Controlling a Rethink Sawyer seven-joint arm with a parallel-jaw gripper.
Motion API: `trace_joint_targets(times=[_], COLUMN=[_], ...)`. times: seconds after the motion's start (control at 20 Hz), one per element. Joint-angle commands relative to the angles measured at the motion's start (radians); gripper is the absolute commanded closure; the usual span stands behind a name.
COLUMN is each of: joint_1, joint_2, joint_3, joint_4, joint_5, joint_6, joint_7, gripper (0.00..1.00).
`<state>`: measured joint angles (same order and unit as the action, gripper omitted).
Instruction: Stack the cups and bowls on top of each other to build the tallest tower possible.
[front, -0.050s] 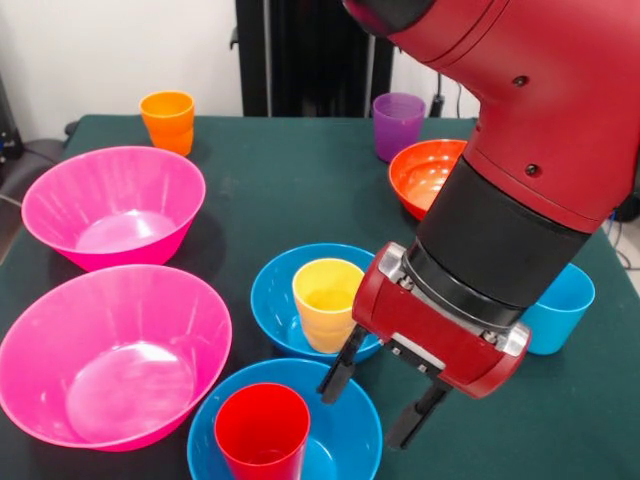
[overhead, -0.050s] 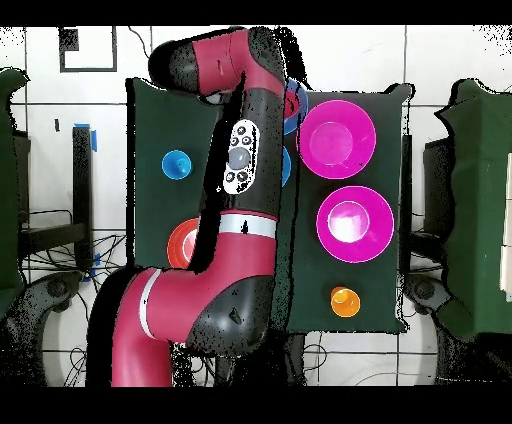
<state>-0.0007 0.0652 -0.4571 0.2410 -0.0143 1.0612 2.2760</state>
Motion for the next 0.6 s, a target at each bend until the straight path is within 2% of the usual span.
trace_joint_targets(times=[0.05,0.45,0.6], joint_1=[-0.003,0.004,0.018], joint_2=[-0.006,-0.021,-0.029], joint_3=[0.114,0.146,0.139], joint_4=[0.13,0.231,0.272], joint_5=[0.038,0.059,0.048], joint_6=[-0.009,-0.081,-0.14], joint_7=[-0.021,0.007,0.062], gripper=[0.0,0.0,0.0])
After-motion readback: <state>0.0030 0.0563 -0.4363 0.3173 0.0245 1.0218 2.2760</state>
